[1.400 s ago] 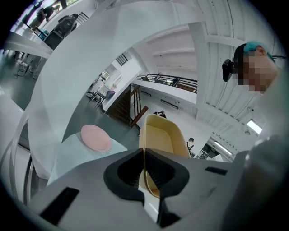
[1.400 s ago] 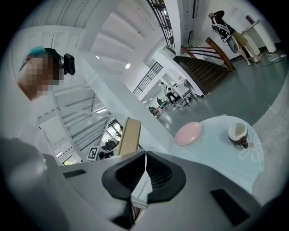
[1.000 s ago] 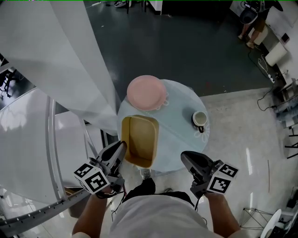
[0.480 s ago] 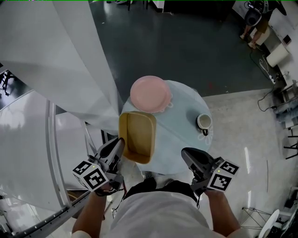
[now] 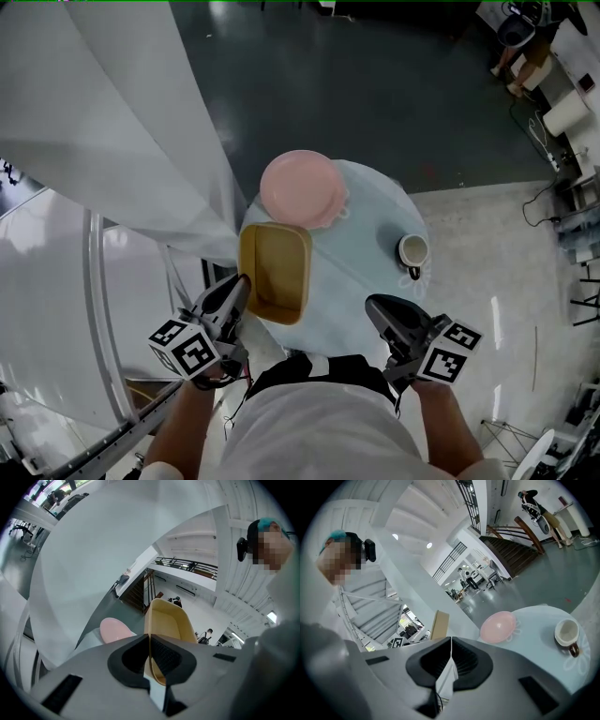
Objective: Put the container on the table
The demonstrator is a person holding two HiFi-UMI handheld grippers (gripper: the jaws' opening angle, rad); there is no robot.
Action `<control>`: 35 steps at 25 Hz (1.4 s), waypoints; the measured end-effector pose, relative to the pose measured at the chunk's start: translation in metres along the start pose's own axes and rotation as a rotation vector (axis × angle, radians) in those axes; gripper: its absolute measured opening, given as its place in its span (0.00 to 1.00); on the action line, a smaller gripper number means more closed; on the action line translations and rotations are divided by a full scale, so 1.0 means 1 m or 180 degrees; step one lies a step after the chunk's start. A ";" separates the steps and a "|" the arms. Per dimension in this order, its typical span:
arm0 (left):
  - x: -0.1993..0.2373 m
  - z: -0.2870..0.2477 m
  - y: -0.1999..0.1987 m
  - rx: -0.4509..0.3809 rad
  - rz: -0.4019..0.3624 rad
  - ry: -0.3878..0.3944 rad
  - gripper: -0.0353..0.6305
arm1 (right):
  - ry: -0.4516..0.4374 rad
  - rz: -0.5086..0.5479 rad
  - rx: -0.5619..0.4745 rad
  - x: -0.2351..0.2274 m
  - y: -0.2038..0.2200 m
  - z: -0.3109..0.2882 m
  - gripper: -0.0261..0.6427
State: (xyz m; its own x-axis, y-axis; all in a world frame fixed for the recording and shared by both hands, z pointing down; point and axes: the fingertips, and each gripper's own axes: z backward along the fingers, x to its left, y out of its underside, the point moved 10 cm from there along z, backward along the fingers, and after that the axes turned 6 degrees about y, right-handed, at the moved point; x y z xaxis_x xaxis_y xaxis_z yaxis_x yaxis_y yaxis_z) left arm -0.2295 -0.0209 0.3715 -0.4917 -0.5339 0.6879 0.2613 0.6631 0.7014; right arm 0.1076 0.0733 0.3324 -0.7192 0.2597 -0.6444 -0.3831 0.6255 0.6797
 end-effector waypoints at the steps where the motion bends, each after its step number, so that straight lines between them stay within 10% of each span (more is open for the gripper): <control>1: 0.000 -0.001 0.001 -0.0009 -0.0002 -0.0041 0.10 | -0.0022 0.0001 0.0021 -0.003 -0.002 0.000 0.07; 20: 0.066 -0.040 0.041 0.0038 0.0315 -0.1139 0.10 | -0.0393 -0.0095 0.0645 -0.083 -0.044 -0.052 0.07; 35: 0.125 -0.054 0.075 0.0214 0.0495 -0.1534 0.10 | -0.0304 -0.0222 0.0988 -0.128 -0.035 -0.068 0.07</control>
State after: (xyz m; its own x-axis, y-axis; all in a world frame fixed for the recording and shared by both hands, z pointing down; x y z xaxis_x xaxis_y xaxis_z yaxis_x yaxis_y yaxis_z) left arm -0.2260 -0.0661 0.5202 -0.7826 -0.1341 0.6079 0.3156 0.7563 0.5731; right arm 0.1739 -0.0315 0.4153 -0.6343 0.2670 -0.7255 -0.2241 0.8347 0.5031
